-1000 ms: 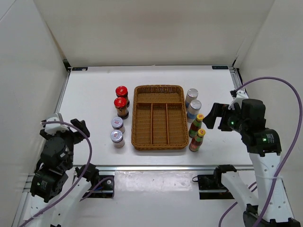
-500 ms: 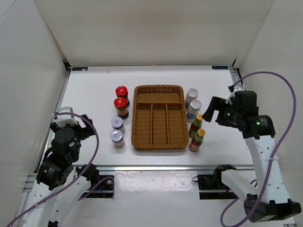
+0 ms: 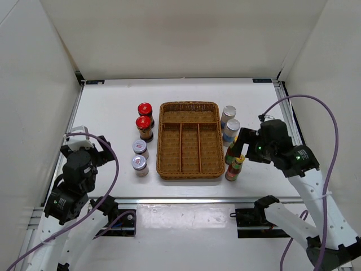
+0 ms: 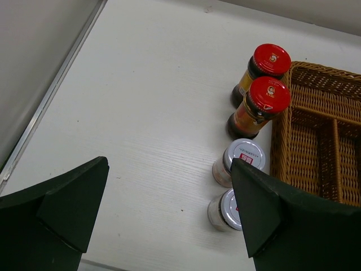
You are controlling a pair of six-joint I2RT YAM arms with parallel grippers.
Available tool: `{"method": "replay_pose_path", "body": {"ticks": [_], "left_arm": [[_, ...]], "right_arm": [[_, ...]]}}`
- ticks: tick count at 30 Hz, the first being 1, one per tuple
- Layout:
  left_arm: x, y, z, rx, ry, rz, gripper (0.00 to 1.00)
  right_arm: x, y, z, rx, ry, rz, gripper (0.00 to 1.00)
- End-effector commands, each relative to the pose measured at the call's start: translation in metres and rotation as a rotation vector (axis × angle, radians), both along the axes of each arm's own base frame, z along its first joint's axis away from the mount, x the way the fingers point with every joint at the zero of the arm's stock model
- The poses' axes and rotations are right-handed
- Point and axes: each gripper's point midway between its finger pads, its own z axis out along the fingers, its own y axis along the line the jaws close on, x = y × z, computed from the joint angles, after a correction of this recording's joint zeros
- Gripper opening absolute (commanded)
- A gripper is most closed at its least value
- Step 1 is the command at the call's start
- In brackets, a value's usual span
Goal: Organize the condiment bottles
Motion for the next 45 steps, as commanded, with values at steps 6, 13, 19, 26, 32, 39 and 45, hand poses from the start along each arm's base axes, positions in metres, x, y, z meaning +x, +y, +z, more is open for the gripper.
{"method": "replay_pose_path", "body": {"ticks": [6,13,19,26,32,39,45], "left_arm": [[0.003,-0.001,0.003,-0.008,-0.008,0.004,1.00],[0.005,-0.002,0.001,-0.004,0.001,0.004,1.00],[0.005,0.000,0.002,-0.001,0.000,0.013,1.00],[0.004,0.000,-0.001,-0.001,0.000,0.013,1.00],[0.004,0.000,-0.001,-0.001,-0.001,0.013,1.00],[0.002,0.001,0.001,-0.005,-0.009,0.013,1.00],[0.002,0.001,0.001,-0.005,-0.009,0.013,1.00]], "right_arm": [[0.003,0.002,-0.036,-0.181,0.004,-0.051,0.92],[0.001,-0.003,-0.047,-0.307,0.018,-0.086,0.84],[0.004,-0.007,-0.055,-0.359,0.044,-0.104,0.77],[0.002,-0.006,-0.058,-0.354,0.057,-0.105,0.57],[0.002,-0.005,-0.056,-0.354,0.053,-0.084,0.38],[0.000,-0.003,-0.037,-0.346,0.040,-0.058,0.20],[-0.003,0.001,-0.002,-0.326,-0.008,-0.013,0.05]]}}
